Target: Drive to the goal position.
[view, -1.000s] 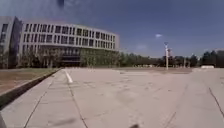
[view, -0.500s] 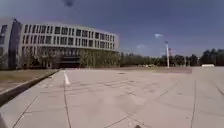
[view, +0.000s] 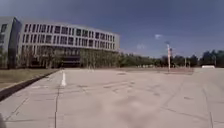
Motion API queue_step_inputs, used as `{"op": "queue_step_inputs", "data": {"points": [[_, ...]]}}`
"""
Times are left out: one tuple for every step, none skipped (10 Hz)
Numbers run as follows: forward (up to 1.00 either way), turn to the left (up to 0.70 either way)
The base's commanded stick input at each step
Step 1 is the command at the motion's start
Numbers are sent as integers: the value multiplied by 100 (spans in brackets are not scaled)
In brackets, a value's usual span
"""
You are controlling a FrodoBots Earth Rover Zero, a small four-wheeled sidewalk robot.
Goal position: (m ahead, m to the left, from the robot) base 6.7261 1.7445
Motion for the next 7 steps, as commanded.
{"op": "queue_step_inputs", "data": {"points": [[70, 1], [70, 1], [70, 1], [70, 1], [70, 1], [70, 1], [70, 1]]}}
